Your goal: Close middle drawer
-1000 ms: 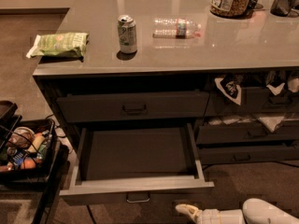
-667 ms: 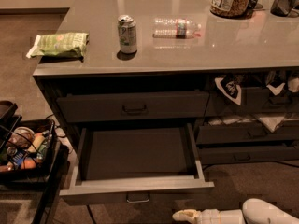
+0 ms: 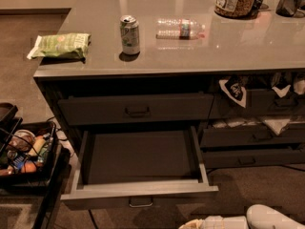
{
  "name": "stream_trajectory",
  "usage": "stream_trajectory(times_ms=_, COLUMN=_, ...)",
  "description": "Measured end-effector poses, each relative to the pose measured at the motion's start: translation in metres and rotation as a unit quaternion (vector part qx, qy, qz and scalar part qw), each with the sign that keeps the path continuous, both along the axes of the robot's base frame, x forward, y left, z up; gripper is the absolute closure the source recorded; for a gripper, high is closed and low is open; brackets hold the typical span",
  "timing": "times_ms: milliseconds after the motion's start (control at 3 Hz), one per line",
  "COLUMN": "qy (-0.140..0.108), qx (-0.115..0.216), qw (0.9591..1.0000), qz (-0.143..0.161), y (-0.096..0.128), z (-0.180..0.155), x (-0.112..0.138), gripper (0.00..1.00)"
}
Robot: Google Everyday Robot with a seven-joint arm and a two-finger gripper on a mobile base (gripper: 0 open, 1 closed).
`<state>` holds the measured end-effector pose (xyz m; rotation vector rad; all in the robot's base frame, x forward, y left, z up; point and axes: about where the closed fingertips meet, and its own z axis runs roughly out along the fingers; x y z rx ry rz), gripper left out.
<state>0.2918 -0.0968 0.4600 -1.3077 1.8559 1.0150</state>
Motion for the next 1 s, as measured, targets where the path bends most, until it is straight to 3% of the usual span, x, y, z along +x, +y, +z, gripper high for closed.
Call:
stream_trajectory(times_ms=333, qy=-0.053, qx=-0.001, qw=0.9985, qz=-0.013, y=0.0, z=-0.01, x=0.015, gripper=1.0)
stream_trajectory(times_ms=667, qy=-0.117, qx=0.003, qw=0.9928, qz=-0.026, y=-0.001, z=-0.014, x=0.046, gripper=1.0)
stream_trajectory(times_ms=1000, qy=-0.169, qx=-0.001, qw=0.9844, qz=-0.049, y=-0.012, z=-0.006, x=0.075, gripper=1.0)
